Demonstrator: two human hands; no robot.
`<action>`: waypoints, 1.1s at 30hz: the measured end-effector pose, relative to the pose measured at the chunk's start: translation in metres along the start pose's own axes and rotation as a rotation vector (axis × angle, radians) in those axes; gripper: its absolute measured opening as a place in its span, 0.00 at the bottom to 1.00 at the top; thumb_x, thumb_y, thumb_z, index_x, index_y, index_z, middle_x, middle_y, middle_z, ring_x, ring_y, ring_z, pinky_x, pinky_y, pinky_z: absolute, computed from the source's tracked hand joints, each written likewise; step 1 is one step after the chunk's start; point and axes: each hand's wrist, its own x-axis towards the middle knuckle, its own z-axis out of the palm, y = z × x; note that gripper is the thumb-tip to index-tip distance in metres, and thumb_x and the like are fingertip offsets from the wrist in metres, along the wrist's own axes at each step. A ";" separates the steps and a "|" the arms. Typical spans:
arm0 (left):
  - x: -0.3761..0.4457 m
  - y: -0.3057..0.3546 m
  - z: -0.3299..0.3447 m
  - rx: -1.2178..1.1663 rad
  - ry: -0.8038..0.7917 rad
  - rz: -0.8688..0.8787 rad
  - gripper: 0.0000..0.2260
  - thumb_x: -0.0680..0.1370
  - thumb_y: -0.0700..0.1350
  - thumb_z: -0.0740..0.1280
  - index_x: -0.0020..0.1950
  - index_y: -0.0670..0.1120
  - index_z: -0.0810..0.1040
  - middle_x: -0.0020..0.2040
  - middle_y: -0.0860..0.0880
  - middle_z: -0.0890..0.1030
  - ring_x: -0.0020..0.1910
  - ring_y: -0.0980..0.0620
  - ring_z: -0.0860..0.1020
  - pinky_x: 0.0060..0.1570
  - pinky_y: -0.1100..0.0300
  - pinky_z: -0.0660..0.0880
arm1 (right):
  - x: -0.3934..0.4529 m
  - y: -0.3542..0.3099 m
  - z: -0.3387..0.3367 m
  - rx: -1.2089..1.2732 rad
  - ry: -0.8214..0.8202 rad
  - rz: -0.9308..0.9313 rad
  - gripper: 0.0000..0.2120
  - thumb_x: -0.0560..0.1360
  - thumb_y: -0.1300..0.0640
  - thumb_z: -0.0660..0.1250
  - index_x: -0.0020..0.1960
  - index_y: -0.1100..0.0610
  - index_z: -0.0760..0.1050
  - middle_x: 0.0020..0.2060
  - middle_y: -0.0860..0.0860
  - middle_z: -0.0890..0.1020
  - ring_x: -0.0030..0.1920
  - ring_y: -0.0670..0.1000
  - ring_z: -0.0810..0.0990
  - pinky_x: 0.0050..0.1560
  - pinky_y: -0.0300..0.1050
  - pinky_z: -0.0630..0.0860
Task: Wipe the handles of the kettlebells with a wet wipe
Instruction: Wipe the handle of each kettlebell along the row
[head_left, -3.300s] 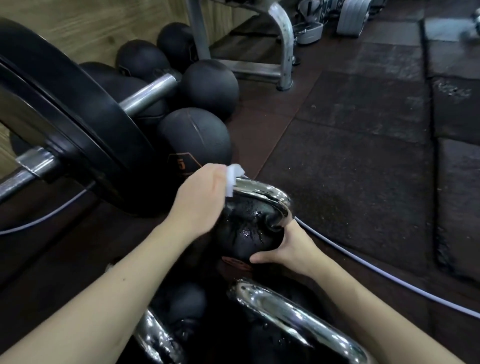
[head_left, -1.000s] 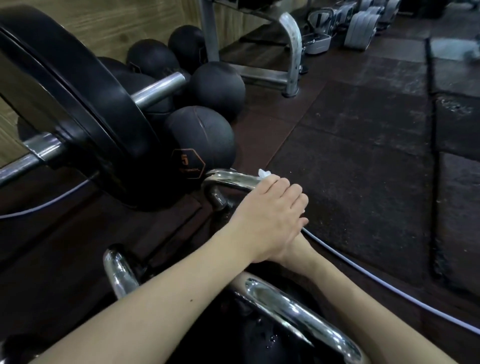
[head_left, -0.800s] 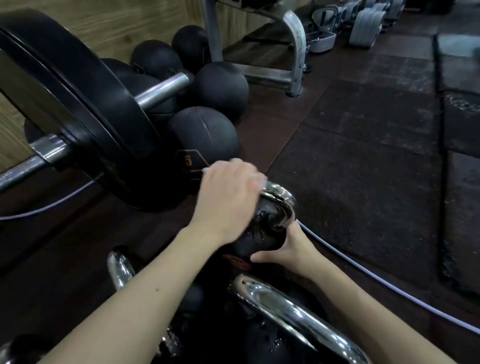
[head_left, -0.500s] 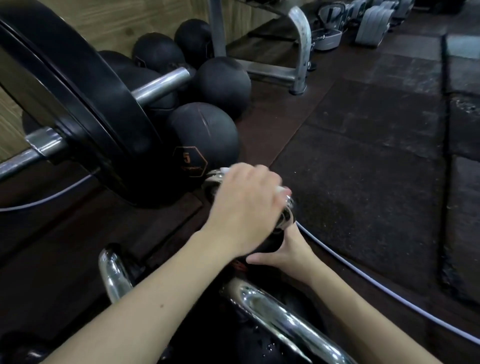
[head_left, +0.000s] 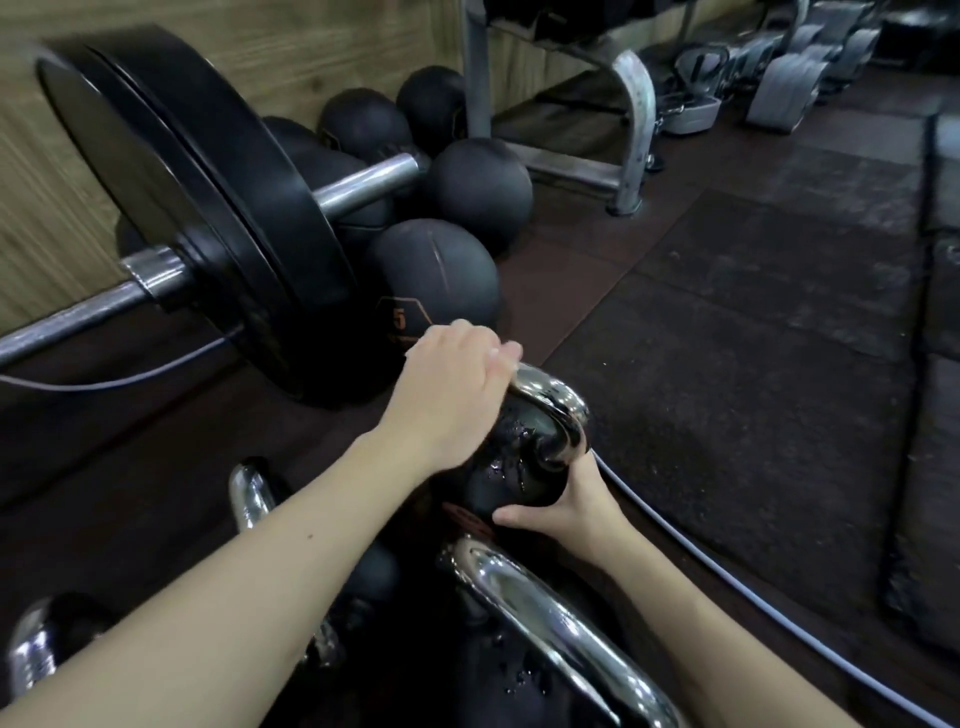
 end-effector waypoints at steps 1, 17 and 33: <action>-0.004 0.015 -0.002 0.098 -0.029 0.127 0.18 0.85 0.52 0.52 0.49 0.49 0.78 0.47 0.46 0.79 0.50 0.40 0.76 0.55 0.43 0.72 | 0.000 -0.001 -0.001 0.005 0.013 -0.013 0.54 0.53 0.49 0.90 0.71 0.39 0.64 0.65 0.34 0.72 0.66 0.28 0.70 0.63 0.23 0.66; -0.013 -0.010 -0.014 0.308 -0.152 0.327 0.29 0.80 0.47 0.65 0.78 0.36 0.66 0.71 0.38 0.75 0.71 0.36 0.73 0.75 0.41 0.67 | 0.000 -0.004 -0.004 -0.015 0.014 -0.008 0.53 0.52 0.47 0.90 0.69 0.36 0.65 0.62 0.32 0.74 0.65 0.34 0.74 0.67 0.31 0.69; -0.088 -0.078 -0.110 -0.146 -0.145 -0.098 0.27 0.84 0.35 0.56 0.83 0.49 0.61 0.80 0.51 0.66 0.77 0.50 0.65 0.74 0.61 0.60 | -0.035 -0.124 -0.076 -0.530 0.010 0.145 0.41 0.73 0.48 0.79 0.80 0.54 0.63 0.74 0.53 0.75 0.74 0.53 0.73 0.67 0.40 0.66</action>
